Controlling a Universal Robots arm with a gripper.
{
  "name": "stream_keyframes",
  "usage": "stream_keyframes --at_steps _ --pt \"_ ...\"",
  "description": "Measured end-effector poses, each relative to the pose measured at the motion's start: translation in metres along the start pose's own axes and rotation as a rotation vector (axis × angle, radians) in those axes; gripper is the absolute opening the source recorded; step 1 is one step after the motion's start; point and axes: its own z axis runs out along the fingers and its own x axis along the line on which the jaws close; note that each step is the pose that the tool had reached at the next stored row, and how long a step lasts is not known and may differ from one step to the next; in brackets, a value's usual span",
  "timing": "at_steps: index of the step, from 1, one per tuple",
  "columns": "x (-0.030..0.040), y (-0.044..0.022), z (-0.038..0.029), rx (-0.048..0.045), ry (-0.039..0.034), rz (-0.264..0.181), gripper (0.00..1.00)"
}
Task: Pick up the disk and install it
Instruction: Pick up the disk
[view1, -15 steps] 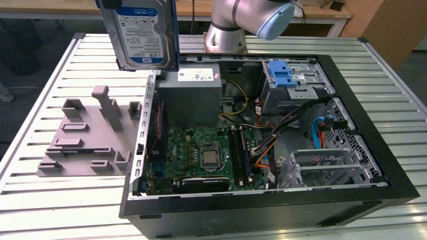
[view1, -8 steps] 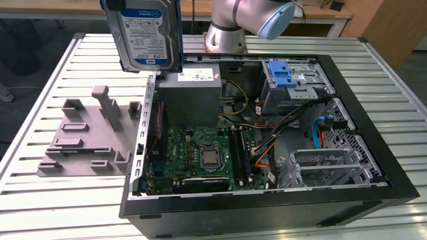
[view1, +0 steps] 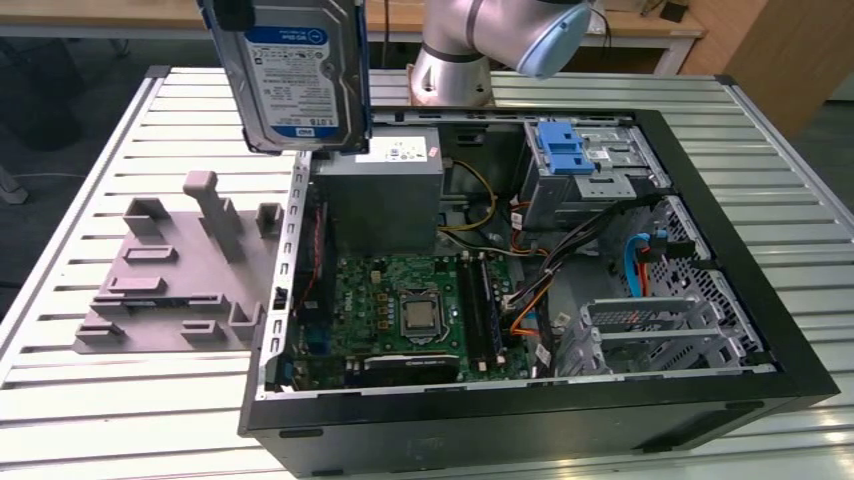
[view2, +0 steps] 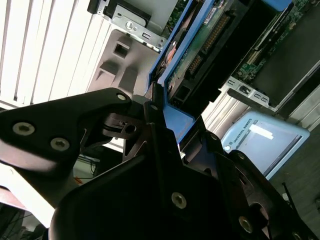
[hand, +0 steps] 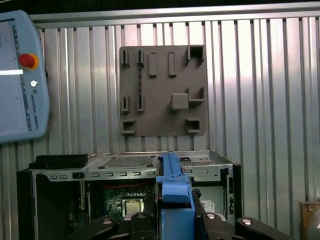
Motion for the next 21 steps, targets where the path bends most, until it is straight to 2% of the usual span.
stream_keyframes --at_steps 13,21 --pt "0.0011 -0.0125 0.0001 0.0001 -0.0001 0.0 0.36" --pt "0.0017 -0.018 0.0003 0.0054 -0.0003 0.0 0.36"
